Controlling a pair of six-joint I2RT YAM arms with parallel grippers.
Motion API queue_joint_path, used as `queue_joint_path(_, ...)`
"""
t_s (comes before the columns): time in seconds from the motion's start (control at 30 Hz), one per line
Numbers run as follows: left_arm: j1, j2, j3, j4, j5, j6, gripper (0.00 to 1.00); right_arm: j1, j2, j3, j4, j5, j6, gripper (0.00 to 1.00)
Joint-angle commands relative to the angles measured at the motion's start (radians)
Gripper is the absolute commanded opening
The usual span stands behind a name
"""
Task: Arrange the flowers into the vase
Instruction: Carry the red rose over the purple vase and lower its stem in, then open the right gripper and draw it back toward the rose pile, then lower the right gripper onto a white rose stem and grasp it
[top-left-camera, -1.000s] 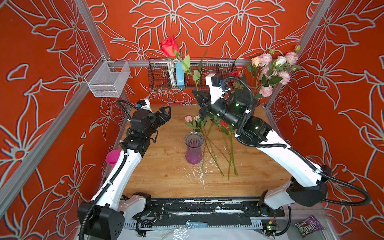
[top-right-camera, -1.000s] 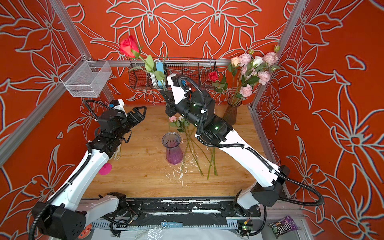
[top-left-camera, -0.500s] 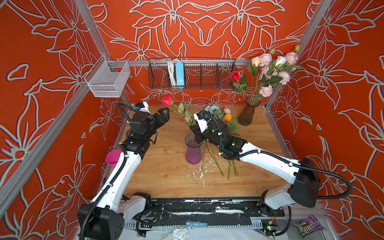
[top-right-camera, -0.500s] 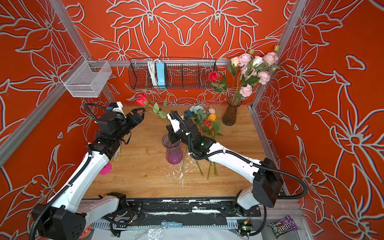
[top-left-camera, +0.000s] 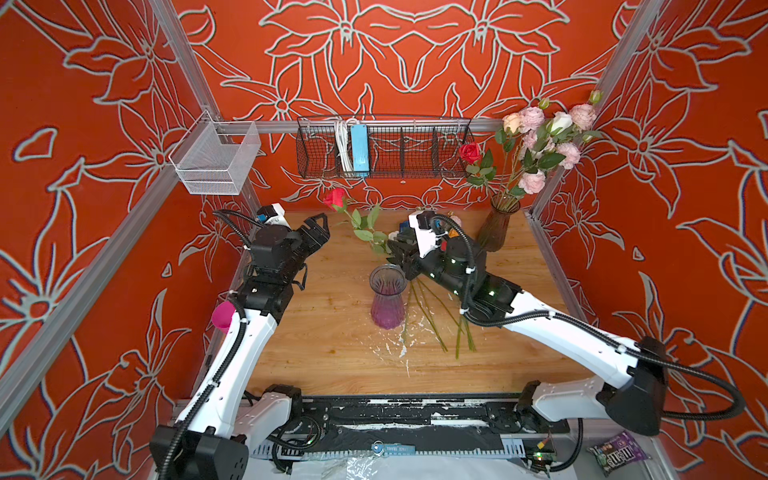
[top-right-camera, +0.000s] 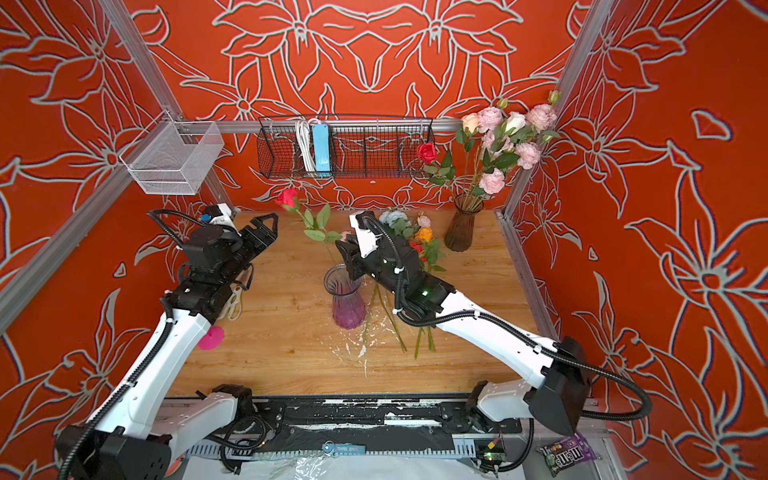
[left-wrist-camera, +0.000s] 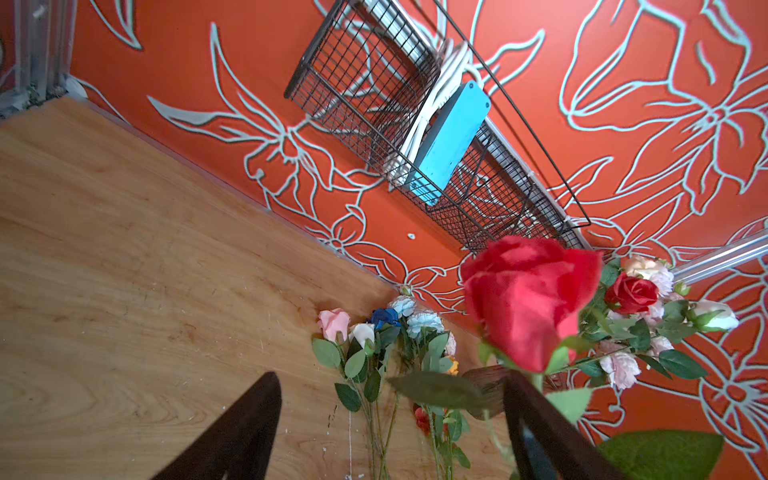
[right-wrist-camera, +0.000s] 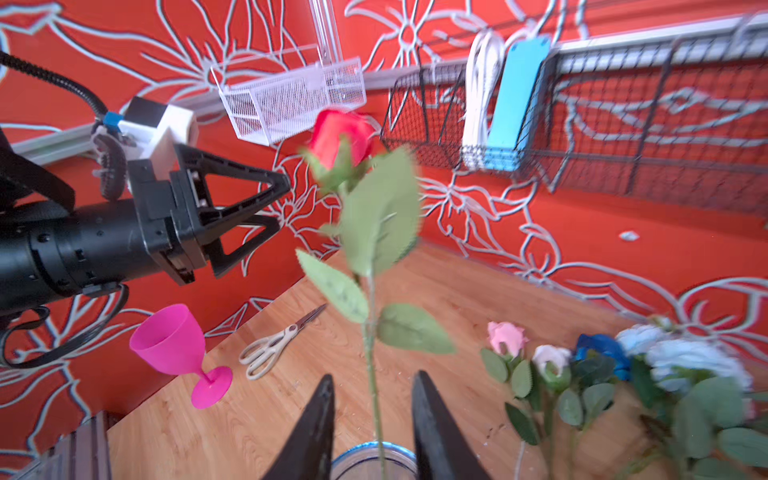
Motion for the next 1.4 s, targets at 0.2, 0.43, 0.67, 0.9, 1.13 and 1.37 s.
queue_joint_path(0.2,0.008,-0.104,0.059,-0.009,0.091,0.019,0.76,-0.349,-0.113,-0.110,-0.363,-0.018,0.144,0.36)
queue_joint_path(0.43,0.005,-0.075,0.074,0.065,0.280,-0.003,0.73,-0.521,0.125,-0.061,-0.553,-0.125,0.078,0.37)
queue_joint_path(0.67,-0.037,-0.022,0.063,0.272,0.583,0.001,0.75,-0.544,0.472,0.141,-0.665,-0.168,0.028,0.38)
queue_joint_path(0.9,-0.053,-0.109,0.022,0.308,0.549,0.076,0.80,-0.546,0.619,0.189,-0.643,-0.162,0.038,0.36)
queue_joint_path(1.13,-0.019,-0.121,0.020,0.227,0.410,0.086,0.82,-0.548,0.654,0.189,-0.646,-0.136,0.022,0.33)
queue_joint_path(1.37,0.065,-0.120,0.024,0.224,0.409,0.054,0.85,-0.554,0.649,0.168,-0.606,-0.179,0.042,0.05)
